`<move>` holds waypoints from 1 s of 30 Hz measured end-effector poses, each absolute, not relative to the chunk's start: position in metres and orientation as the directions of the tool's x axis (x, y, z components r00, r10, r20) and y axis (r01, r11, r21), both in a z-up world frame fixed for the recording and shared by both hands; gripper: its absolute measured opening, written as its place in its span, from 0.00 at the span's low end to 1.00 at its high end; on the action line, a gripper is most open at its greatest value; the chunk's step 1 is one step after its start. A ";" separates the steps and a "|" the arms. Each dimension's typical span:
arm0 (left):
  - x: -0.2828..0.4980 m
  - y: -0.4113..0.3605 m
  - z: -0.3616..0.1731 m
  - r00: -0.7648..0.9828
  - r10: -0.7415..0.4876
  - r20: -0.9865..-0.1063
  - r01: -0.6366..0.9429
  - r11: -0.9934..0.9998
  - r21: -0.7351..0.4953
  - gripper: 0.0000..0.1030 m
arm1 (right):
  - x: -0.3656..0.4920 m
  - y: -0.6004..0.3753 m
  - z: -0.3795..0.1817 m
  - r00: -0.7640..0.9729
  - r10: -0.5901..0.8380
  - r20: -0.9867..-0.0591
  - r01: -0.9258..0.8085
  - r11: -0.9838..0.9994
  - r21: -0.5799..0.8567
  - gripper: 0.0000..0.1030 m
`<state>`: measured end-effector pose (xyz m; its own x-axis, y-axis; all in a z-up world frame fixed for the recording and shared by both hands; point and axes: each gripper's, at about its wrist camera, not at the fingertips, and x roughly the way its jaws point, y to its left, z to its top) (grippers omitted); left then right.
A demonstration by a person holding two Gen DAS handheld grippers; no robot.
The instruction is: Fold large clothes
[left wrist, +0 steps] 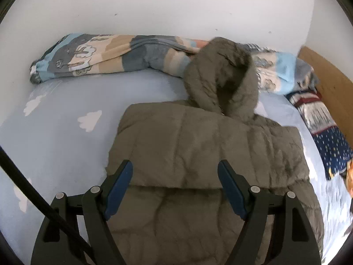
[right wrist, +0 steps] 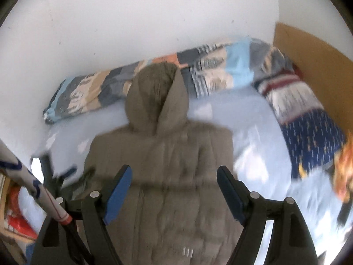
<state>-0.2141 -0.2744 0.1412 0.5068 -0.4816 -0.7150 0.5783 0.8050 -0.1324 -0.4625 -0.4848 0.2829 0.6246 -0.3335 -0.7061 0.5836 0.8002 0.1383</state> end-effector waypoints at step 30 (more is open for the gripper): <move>-0.078 -0.412 0.166 0.558 -0.491 -0.669 0.691 0.722 0.047 0.86 | -0.134 -0.703 0.158 0.539 -0.427 -0.726 0.663 0.747 0.053 0.06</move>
<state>-0.0779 -0.4124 0.1656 0.5583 -0.4905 -0.6690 0.6907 0.7216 0.0474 -0.1339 -0.7027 0.1576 0.5387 -0.4271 -0.7262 0.6629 0.7469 0.0525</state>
